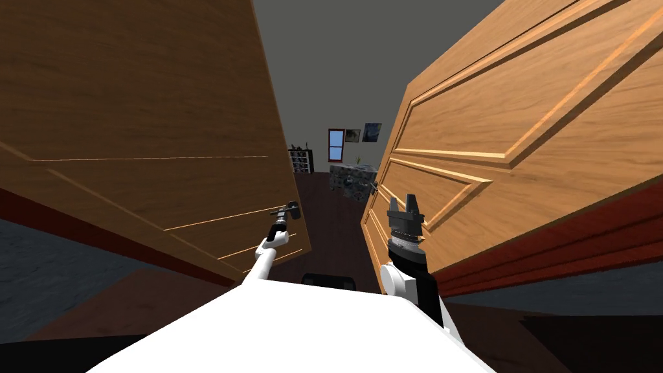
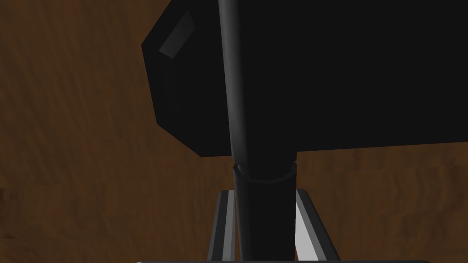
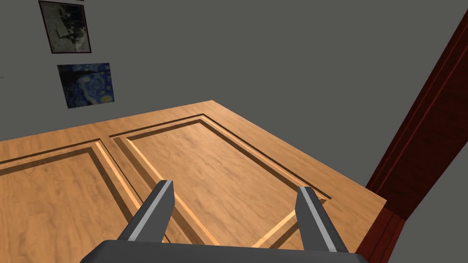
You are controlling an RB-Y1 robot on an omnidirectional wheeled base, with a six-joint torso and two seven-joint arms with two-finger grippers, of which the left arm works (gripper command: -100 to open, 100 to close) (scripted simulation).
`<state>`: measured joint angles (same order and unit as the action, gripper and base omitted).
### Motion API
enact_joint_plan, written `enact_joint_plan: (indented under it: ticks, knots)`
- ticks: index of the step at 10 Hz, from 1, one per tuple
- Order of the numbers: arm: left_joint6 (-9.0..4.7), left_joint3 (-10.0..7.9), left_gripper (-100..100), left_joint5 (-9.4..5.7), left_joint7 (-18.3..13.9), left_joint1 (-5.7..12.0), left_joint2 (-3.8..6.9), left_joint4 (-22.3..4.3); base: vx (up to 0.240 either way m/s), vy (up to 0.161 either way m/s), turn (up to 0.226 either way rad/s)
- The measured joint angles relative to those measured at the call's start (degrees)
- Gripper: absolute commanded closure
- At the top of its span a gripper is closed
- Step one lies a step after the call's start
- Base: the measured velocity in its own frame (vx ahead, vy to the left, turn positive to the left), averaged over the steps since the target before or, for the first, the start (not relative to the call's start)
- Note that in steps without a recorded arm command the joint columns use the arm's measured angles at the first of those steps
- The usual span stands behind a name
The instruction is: Push the door open
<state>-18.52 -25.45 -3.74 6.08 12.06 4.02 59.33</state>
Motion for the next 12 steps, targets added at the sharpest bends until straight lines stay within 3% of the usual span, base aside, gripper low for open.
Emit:
enact_joint_plan:
  ticks: [3, 7, 11, 12]
  knots:
    - [0.52, -2.50, 100, -0.42, 0.60, 0.03, -0.30, 0.86, 0.199, -0.087, 0.088]
    - [0.61, -4.55, 100, -0.82, 0.99, -0.59, -0.90, 1.59, 0.143, -0.019, 0.026]
    - [0.87, -7.08, 100, -4.10, 3.21, -2.53, -0.38, 2.66, 0.190, 0.009, -0.039]
    - [0.87, -7.63, 100, -5.06, 3.47, -2.92, 0.27, 2.74, 0.194, 0.020, -0.031]
